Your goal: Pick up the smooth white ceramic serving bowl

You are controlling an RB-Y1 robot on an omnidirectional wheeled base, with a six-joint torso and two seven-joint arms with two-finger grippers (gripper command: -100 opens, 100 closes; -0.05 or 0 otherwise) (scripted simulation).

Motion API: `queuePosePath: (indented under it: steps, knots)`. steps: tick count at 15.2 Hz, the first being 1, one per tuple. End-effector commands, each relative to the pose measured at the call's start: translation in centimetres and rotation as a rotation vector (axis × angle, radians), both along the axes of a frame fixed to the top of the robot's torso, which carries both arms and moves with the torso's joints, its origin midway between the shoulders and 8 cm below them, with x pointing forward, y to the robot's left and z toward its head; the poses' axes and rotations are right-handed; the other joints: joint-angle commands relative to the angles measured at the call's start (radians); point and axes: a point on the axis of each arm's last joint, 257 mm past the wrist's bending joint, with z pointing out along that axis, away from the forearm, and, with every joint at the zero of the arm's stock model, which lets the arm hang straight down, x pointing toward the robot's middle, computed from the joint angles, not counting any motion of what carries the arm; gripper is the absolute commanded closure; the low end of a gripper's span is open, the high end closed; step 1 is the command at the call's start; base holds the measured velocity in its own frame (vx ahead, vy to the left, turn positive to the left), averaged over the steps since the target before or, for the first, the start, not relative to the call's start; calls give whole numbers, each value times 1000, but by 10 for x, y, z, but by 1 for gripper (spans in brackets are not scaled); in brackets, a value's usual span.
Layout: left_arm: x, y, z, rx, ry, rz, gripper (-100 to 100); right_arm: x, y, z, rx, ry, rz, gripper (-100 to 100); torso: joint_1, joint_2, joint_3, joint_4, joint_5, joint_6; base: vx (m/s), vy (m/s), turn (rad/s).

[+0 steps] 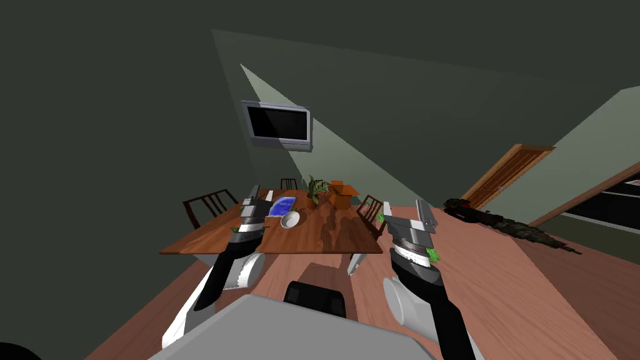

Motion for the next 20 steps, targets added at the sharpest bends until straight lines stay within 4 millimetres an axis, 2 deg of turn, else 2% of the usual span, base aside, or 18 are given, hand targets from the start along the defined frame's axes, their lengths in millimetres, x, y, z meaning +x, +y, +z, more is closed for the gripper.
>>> queuePosePath:
  steps: [1,3,8,10,13,15,16,18,20]
  knots:
    - [4,-3,-3,34,20,-15,-100,0,0,0,0,0,0,0,0,0,0,0,0,0,-5,6,-48]
    - [8,-5,-7,58,39,-23,-100,0,0,0,0,0,0,0,1,1,0,0,0,0,-16,25,-90]
    - [28,-2,-35,136,153,-38,-100,0,0,0,0,0,0,0,5,2,1,0,1,0,-28,55,-160]
    - [41,6,-56,163,229,-31,-100,0,0,0,0,0,0,0,6,3,2,1,1,1,-46,75,-267]
    - [47,12,-68,174,272,-24,-100,0,0,0,0,0,0,0,7,3,2,1,1,0,-48,77,-178]
    - [59,25,-93,190,359,-5,-100,0,0,0,0,0,0,0,6,3,2,1,1,1,-46,86,-273]
    - [60,26,-94,189,363,-5,-100,0,0,0,0,0,0,0,8,3,2,1,2,1,-47,103,-247]
    - [69,42,-121,199,452,19,-100,0,0,0,0,0,0,0,8,3,2,1,2,1,-63,94,-292]
    - [70,43,-123,198,461,20,-100,0,0,0,0,0,0,0,8,4,2,1,2,1,-64,79,-171]
